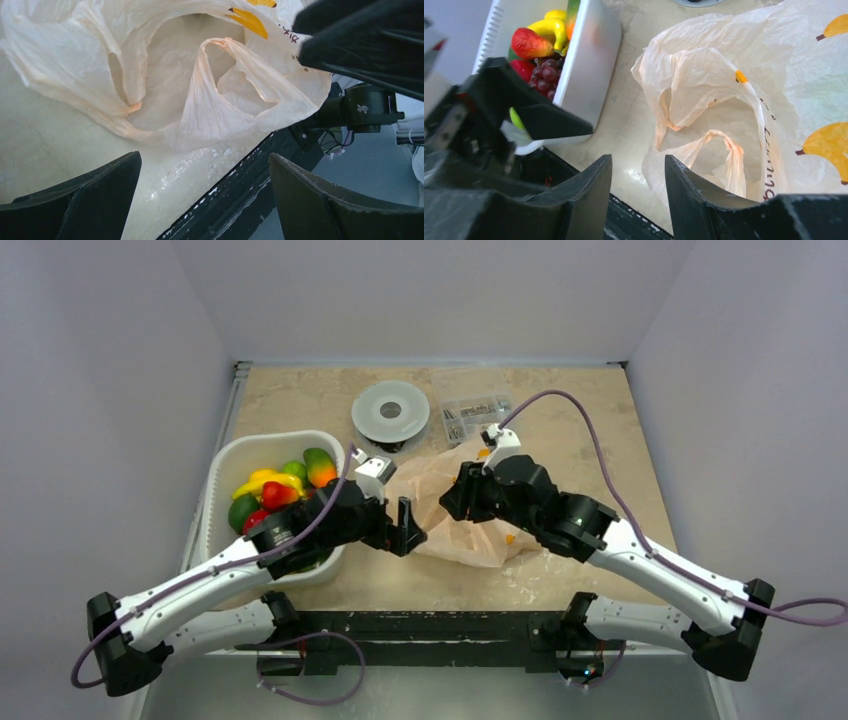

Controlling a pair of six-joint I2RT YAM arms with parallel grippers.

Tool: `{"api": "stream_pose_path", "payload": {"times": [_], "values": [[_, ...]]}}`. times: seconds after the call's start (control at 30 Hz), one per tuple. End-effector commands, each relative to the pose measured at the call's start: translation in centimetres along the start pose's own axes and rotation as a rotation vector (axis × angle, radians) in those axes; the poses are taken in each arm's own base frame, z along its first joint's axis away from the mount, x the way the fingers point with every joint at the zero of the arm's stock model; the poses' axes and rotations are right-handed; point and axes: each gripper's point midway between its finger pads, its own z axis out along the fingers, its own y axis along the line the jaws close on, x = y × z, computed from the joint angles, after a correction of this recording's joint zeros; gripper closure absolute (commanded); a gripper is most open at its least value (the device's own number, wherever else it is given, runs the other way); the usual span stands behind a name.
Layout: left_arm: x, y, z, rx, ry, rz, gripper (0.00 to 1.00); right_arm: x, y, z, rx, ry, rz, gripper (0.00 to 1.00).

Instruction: Take the fake fruits out of the plastic bag

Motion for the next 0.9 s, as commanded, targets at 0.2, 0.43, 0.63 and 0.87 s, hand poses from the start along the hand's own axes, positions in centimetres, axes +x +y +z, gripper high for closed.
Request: {"api": "stream_pose_path", "payload": {"times": [0.2,0.43,0.63,0.87], "values": [[-1.1,0.1,-5.5,0.005,-0.086,-0.039,0.0,3.9,-6.0,7.6,0.253,0.026,-0.11,0.66],[-2.5,-1.4,-2.2,0.018,-0.065,-0.091,0.0,12.6,-12.7,6.3,0.436,0.242,-0.083,0.82],[-3.0,-4.2,5.4,0.14,-0.063,-0.184,0.11,15.5,-12.0,5.3,0.272,0.215,0.075,0.81],[-2.0,-5.6,10.9,0.151,-0.066,-0.192,0.27,12.9,-11.5,3.5,0.338,0.207,0.065,0.71]]}}
